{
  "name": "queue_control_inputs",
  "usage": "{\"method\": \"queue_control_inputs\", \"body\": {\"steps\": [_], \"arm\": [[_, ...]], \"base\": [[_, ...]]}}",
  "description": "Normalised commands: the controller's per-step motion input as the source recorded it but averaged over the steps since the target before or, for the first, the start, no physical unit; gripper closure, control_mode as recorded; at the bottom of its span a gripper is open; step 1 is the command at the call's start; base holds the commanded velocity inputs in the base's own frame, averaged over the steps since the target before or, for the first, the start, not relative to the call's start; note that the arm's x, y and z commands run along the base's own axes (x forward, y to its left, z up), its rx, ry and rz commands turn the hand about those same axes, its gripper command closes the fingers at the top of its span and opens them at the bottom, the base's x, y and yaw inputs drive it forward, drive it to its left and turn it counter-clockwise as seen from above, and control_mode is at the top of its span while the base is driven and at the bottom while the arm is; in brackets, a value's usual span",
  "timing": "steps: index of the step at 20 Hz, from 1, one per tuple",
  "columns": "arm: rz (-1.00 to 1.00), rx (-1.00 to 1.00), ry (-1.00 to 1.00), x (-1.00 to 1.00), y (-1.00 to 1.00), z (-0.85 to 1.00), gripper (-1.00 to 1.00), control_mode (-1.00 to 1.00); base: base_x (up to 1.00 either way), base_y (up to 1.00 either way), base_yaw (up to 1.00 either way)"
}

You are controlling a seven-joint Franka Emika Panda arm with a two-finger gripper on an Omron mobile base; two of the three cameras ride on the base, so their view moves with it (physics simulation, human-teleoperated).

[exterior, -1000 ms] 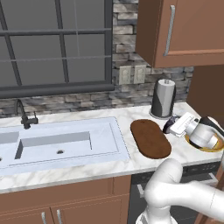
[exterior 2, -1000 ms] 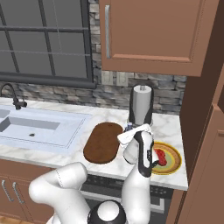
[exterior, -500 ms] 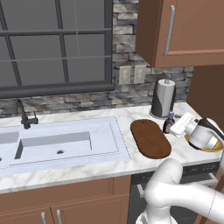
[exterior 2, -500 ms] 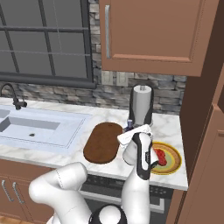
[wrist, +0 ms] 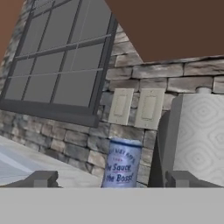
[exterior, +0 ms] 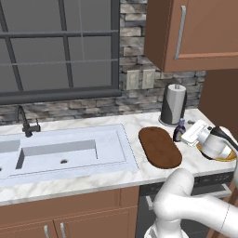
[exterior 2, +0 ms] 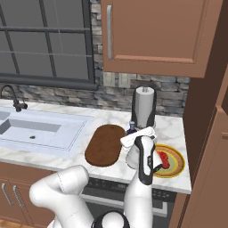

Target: Pick the steak from the plate and place it on the cutting board. Then pick the condiment bottle from the cabinet and place it next to the cutting board.

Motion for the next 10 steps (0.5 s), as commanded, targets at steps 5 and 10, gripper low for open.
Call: {"method": "queue_control_inputs", "body": {"steps": [5, 10], "arm": [[0.00, 0.01, 0.00, 0.00, -0.12, 0.02, -1.00, -1.00], [0.00, 0.02, 0.00, -0.02, -0.11, 0.14, -1.00, -1.00]], "base": [[0.00, 0.00, 0.00], [0.00, 0.00, 0.00]]}}
